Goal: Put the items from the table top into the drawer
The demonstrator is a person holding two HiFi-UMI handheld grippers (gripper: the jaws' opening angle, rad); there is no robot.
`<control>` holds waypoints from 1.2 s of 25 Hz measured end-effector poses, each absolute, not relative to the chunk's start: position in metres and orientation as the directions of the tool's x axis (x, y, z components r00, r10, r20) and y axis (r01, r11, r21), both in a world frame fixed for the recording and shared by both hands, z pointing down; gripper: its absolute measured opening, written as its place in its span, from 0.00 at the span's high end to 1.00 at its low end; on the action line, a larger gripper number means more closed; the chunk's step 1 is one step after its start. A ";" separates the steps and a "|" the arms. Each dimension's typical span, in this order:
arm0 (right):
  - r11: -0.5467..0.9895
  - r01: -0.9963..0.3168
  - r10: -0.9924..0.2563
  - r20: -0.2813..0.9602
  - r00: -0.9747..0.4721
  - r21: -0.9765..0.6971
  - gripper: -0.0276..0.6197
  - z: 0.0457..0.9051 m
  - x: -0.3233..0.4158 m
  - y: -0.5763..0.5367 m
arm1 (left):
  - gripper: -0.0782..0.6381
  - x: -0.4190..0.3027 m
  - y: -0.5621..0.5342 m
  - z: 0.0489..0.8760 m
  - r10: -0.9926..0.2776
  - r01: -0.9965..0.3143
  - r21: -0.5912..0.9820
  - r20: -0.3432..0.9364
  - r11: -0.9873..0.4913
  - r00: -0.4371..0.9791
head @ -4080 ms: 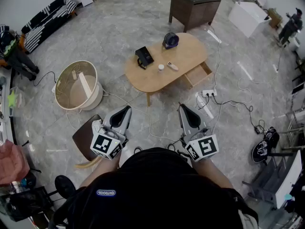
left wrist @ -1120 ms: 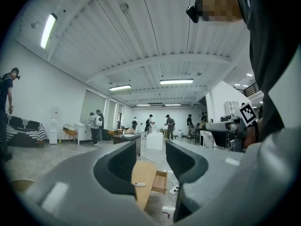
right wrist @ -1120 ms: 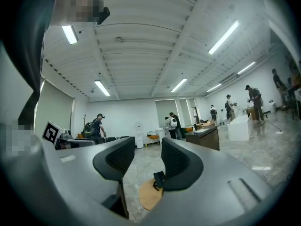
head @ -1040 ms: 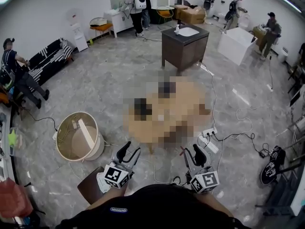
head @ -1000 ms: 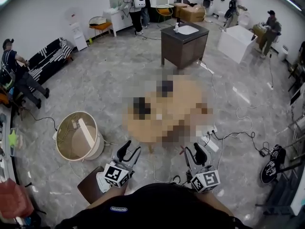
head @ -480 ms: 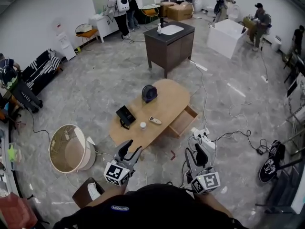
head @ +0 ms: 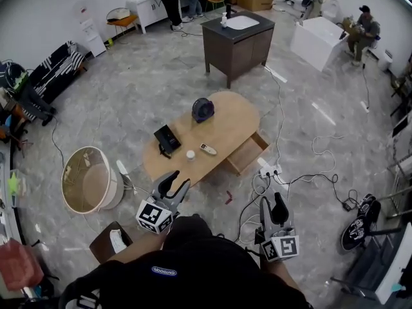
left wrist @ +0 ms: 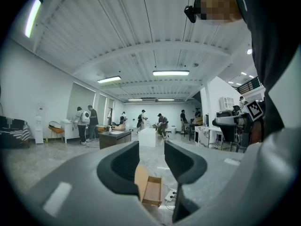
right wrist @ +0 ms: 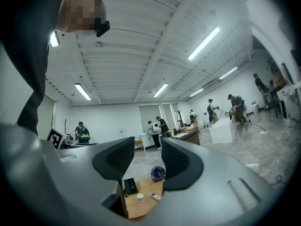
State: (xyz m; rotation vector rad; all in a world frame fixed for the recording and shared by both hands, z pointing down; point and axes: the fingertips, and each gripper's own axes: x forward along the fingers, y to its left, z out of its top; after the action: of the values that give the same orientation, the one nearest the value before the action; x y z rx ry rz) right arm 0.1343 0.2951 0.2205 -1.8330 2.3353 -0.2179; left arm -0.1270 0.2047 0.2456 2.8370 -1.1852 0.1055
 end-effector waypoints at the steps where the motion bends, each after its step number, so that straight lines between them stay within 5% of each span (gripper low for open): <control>1: 0.237 -0.948 -0.971 -0.036 -0.235 -0.210 0.63 0.221 0.133 0.290 | 0.66 -0.130 0.197 0.250 -0.709 -0.713 0.031 0.088 -0.700 0.700; 8: 0.218 -0.961 -0.974 0.021 -0.225 -0.173 0.62 0.237 0.133 0.240 | 0.66 -0.141 0.122 0.316 -0.695 -0.704 0.096 0.113 -0.704 0.710; 30: 0.277 -0.946 -0.908 0.277 -0.316 -0.169 0.59 0.346 0.076 0.137 | 0.55 -0.178 -0.020 0.608 -0.471 -0.691 0.091 0.667 -0.718 0.577</control>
State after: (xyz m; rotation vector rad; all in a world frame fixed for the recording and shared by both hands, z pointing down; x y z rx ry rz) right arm 0.0758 0.1368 0.3464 -1.9039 2.6080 -0.4977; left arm -0.1782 -0.0202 0.6079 2.4702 -0.9457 0.8973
